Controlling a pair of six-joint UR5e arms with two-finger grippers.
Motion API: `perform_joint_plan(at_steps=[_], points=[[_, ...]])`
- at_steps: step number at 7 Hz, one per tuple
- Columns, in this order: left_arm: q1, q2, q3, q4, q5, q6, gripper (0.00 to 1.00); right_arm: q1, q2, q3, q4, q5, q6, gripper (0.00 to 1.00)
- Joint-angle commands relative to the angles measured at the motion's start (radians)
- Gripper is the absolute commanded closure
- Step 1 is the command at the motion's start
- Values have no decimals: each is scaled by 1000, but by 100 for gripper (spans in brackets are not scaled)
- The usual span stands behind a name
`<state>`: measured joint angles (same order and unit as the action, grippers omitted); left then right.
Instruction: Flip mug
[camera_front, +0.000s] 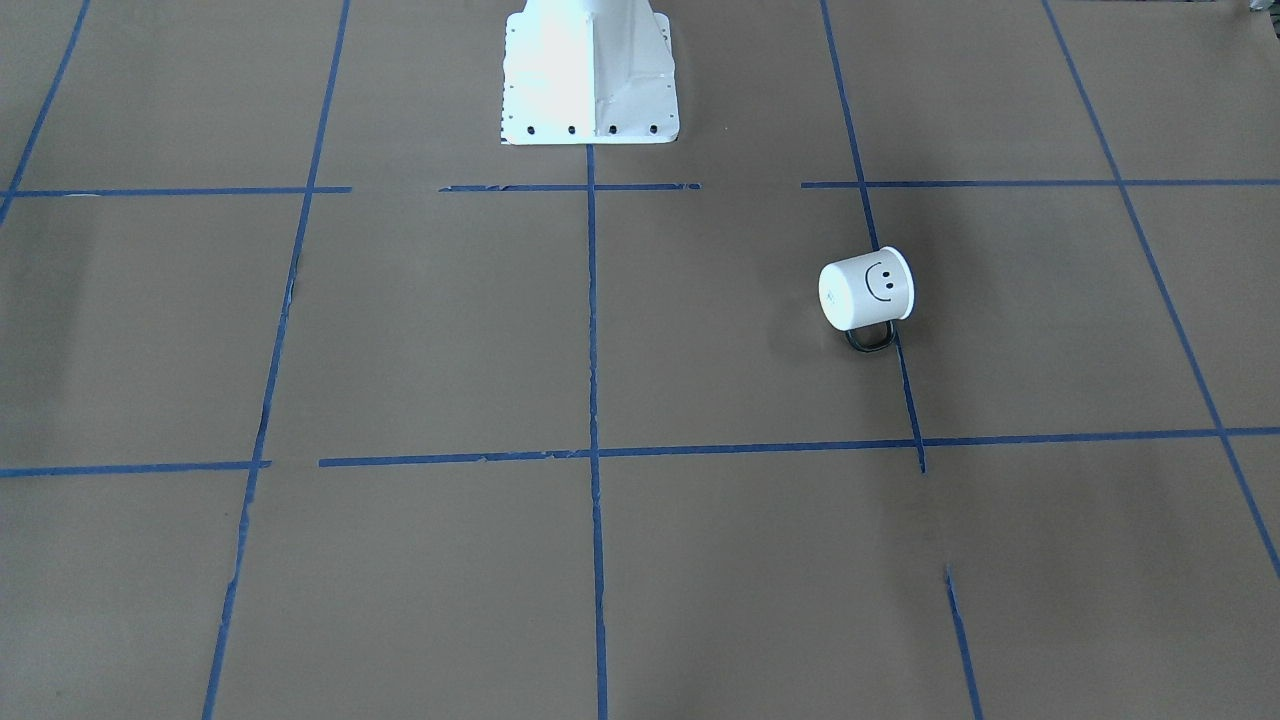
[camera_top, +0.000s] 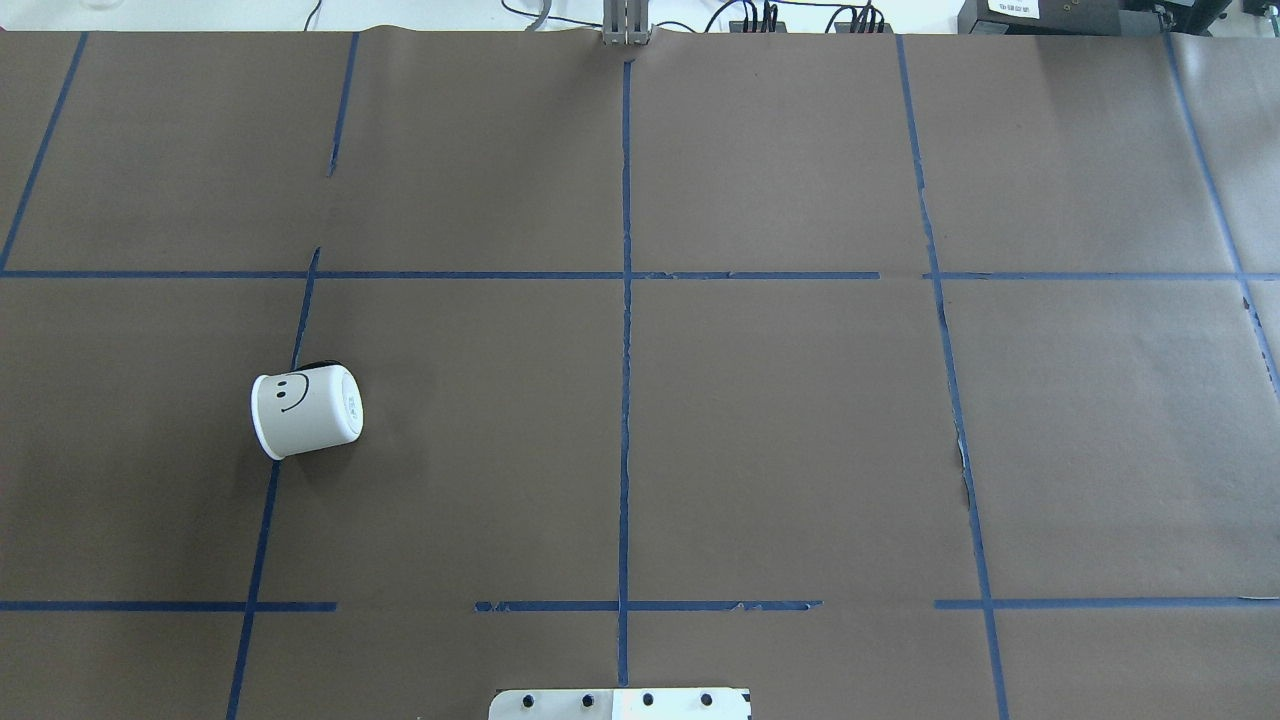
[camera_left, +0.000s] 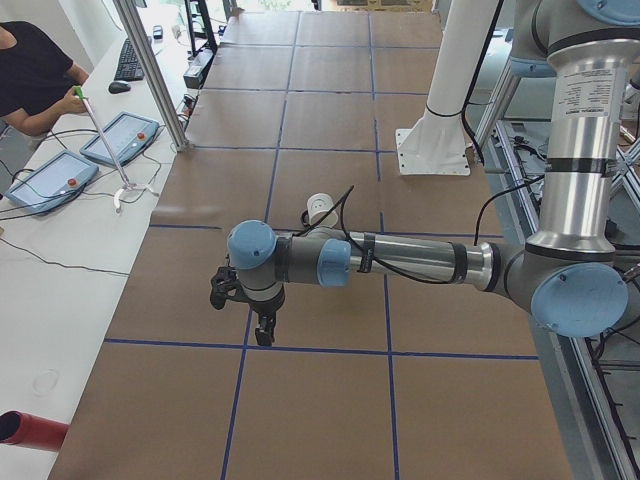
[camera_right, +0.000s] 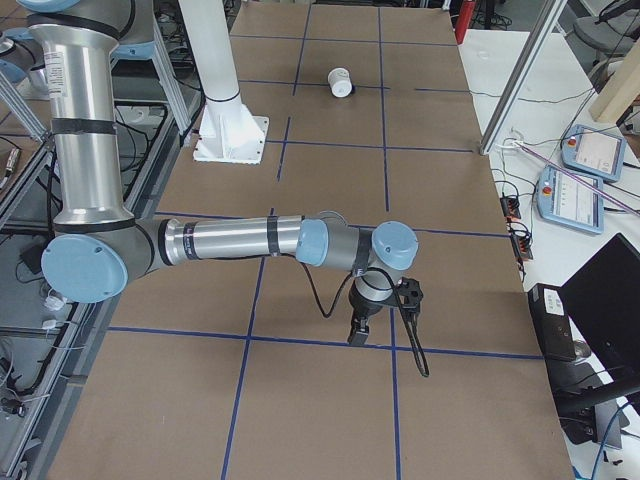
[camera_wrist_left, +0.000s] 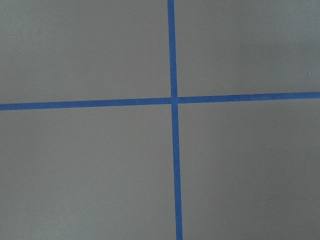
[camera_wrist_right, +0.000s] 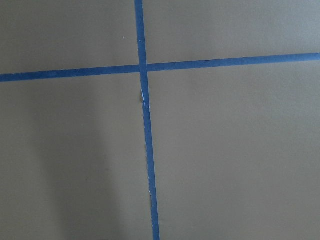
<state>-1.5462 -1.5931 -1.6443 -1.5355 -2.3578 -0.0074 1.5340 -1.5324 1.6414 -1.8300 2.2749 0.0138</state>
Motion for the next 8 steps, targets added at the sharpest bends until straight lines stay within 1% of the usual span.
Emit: perform_joint_plan(at_steps=[1, 2, 3, 4, 6, 8], points=[[3, -60, -2, 2, -11, -15, 0, 0, 0, 0, 0, 0, 0, 0], [14, -76, -18, -12, -46, -82, 0, 0, 0, 0, 0, 0, 0, 0], [58, -79, -50, -58, -104, -179, 0, 0, 0, 0, 0, 0, 0, 0], [107, -80, -67, -140, -112, -291, 0, 0, 0, 0, 0, 0, 0, 0], [233, -79, -63, -378, -112, -595, 0, 0, 0, 0, 0, 0, 0, 0], [299, -52, -54, -666, -110, -846, 0, 0, 0, 0, 0, 0, -2, 0]])
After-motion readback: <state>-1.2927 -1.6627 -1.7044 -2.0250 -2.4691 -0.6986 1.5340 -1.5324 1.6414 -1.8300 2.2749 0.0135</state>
